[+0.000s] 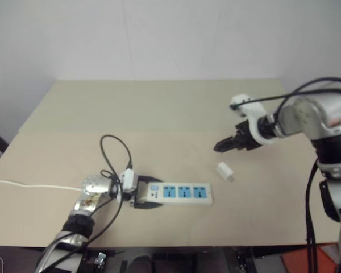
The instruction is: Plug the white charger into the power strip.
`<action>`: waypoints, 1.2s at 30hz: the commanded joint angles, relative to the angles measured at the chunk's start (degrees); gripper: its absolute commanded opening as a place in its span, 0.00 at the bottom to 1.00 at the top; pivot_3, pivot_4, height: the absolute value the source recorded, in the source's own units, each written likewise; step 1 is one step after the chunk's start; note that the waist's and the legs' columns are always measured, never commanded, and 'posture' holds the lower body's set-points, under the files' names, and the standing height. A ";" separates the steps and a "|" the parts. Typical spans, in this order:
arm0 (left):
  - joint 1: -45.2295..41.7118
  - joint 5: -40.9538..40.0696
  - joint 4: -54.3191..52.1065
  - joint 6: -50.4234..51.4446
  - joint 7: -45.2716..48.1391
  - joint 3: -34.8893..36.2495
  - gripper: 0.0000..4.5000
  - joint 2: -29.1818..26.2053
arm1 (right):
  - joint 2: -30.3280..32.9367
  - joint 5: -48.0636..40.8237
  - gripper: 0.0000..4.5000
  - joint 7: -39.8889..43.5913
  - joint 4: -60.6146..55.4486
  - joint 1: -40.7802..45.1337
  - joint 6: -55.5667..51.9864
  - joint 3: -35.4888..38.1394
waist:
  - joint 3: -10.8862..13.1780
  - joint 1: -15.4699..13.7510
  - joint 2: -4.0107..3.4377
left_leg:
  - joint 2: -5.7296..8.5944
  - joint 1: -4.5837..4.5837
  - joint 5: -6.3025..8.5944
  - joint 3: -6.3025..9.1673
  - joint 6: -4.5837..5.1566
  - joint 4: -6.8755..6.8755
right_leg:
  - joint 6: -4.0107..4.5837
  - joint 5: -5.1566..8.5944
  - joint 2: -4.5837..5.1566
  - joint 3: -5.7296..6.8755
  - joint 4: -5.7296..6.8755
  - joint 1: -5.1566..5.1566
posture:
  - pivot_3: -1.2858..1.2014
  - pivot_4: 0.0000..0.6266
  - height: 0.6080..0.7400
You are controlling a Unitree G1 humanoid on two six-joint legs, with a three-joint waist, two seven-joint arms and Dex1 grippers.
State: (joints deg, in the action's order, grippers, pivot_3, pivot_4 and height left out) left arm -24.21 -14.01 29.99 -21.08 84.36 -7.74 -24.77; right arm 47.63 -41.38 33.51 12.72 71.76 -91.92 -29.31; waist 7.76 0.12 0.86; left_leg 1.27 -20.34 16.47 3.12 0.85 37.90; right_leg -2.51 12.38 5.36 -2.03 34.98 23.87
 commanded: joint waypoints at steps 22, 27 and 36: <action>2.39 0.83 -3.50 1.82 -1.66 -1.28 0.74 -1.44 | -15.45 19.04 0.73 11.85 22.30 1.80 7.40 -16.79 | -0.10 0.75 -0.10 | 0.04 -0.17 -0.02 -0.08 -0.03 0.01 | 0.00 -0.05 -0.03 0.02 0.27 0.22 | 0.52 0.24 1.00; 1.95 0.95 -2.93 1.80 -2.04 -1.23 0.74 -1.73 | -16.52 22.43 0.34 13.63 22.91 2.06 9.80 -15.68 | -0.12 0.97 -0.11 | 0.03 -0.11 -0.03 -0.07 -0.04 0.02 | 0.02 -0.06 -0.06 0.02 0.24 0.20 | 0.52 0.24 1.00; 1.75 1.24 -2.15 1.90 -2.01 -1.37 0.74 -2.40 | -11.90 20.41 0.25 12.01 5.43 -0.79 15.41 4.01 | -0.12 0.81 -0.12 | 0.02 -0.17 -0.04 0.01 -0.05 0.02 | 0.04 -0.08 -0.06 0.03 0.25 0.27 | 0.52 0.24 1.00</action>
State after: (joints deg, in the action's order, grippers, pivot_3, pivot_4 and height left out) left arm -22.63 -14.02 27.03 -19.68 82.38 -8.23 -26.48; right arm 34.89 -19.54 46.96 23.22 71.31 -79.42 -33.49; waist 7.64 0.93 0.73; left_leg 1.29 -20.50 16.43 3.14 0.80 37.92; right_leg -2.48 12.30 5.29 -1.99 35.22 24.12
